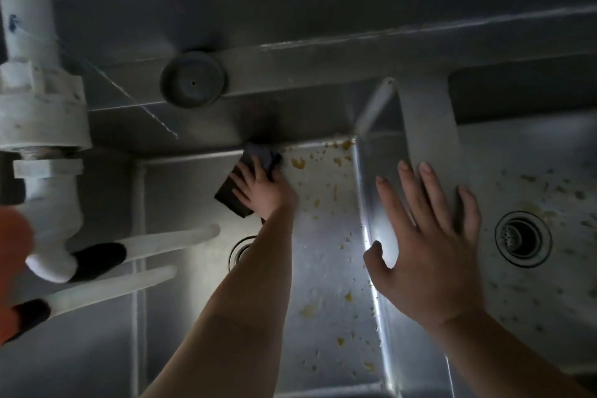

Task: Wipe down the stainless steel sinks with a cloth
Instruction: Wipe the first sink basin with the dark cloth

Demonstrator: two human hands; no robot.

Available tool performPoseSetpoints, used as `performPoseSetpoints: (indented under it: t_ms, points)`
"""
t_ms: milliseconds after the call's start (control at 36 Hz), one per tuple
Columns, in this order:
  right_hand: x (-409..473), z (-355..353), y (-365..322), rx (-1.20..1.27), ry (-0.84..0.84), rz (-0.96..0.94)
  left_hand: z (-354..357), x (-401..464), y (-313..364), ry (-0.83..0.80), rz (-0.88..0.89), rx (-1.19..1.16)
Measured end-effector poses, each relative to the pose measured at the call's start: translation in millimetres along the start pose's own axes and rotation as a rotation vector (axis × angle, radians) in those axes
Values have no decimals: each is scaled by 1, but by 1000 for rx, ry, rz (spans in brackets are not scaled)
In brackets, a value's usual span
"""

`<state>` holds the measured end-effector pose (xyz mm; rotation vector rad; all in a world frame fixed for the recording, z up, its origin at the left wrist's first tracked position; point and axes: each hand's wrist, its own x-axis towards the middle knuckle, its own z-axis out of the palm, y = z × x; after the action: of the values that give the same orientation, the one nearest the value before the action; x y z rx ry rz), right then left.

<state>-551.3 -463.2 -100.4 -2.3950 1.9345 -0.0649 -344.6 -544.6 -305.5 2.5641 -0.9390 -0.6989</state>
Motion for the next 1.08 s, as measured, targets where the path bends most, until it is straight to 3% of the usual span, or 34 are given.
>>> performPoseSetpoints:
  t_ms: [111,222,361,583,694,778,833,889,944,1000,1083]
  points:
    - [0,0,0,6,6,3,13,-25,11,-155,262,122]
    - [0,1,0,-1,-15,9,32,-54,21,-408,676,300]
    - [0,0,0,-15,-50,15,36,-75,12,-504,767,344]
    - [1,-4,0,1,-77,18,-10,-133,-90,-667,1158,467]
    - [1,-4,0,11,-74,29,-28,-161,-111,-688,1035,383]
    - [1,-4,0,53,-50,40,-34,-165,-86,-713,513,-34]
    - [1,-3,0,61,-49,36,-39,-160,-53,-576,107,-422]
    - [1,-2,1,64,-46,32,-40,-143,-18,-393,-140,-686]
    - [1,-2,1,70,-38,34,-36,-119,9,-275,-162,-726]
    - [1,-1,0,81,-33,37,-30,-96,34,-216,-14,-665]
    - [1,-1,1,93,-42,41,-4,-72,65,-259,290,-291]
